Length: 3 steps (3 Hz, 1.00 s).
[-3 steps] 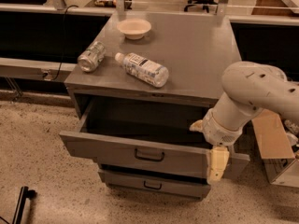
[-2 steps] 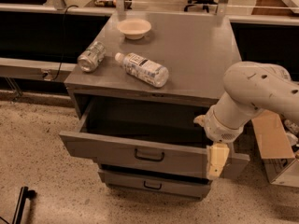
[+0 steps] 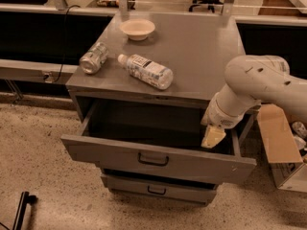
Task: Open top drawer
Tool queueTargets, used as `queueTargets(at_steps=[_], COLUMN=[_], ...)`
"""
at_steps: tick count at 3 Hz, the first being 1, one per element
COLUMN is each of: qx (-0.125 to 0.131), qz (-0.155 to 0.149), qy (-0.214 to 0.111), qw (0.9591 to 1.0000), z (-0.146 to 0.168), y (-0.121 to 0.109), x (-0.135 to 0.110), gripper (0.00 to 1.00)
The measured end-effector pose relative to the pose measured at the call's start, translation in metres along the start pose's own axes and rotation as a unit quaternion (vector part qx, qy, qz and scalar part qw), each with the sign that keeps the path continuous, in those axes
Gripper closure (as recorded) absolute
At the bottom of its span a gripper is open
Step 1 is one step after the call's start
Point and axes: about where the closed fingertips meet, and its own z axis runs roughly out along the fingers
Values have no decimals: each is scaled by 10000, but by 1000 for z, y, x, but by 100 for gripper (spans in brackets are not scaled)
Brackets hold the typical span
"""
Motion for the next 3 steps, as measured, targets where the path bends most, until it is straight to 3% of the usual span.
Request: queueTargets(at_steps=[2, 3], qx=[21, -131], qz=[82, 106], qy=[7, -3], qw=[10000, 9999], z=[4, 27], y=[-9, 6], x=[1, -4], gripper=[87, 100])
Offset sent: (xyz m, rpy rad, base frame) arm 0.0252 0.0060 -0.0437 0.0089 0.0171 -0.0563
